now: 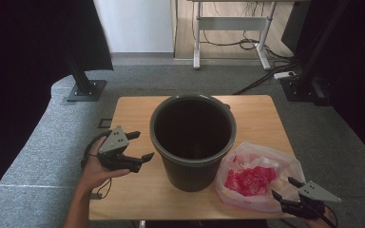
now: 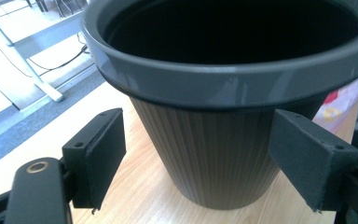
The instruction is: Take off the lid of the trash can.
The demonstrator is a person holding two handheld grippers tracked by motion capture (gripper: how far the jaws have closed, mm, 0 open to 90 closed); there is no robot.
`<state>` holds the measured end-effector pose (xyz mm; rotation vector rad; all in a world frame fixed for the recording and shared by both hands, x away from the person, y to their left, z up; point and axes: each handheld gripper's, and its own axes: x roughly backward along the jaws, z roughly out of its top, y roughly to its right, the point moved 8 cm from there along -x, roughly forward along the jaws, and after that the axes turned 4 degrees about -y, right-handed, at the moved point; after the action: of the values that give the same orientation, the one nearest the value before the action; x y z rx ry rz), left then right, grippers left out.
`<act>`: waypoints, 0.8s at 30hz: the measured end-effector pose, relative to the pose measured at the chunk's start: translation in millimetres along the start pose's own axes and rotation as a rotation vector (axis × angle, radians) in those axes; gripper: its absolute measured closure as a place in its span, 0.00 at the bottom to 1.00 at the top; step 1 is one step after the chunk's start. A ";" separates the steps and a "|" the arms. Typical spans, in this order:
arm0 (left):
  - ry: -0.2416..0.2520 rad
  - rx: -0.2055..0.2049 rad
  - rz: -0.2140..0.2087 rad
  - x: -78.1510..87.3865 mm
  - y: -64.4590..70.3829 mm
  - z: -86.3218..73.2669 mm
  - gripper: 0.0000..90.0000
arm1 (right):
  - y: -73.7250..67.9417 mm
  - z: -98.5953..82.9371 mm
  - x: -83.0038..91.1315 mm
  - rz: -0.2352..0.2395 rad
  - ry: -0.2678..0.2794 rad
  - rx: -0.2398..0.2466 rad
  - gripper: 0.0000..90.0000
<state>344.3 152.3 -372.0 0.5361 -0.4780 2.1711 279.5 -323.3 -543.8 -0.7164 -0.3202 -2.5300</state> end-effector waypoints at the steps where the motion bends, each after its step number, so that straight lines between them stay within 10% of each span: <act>1: 0.004 0.004 -0.001 1.3 -1.1 2.3 0.22 | -0.1 0.0 -0.1 -0.001 0.000 0.001 0.23; 24: -0.025 0.007 -0.015 -6.4 -19.0 31.9 0.21 | -0.6 -1.5 -2.0 0.005 -0.010 0.002 0.23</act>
<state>369.8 143.2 -345.8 0.5696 -0.4782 2.1549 280.0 -322.5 -546.2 -0.7279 -0.3240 -2.5216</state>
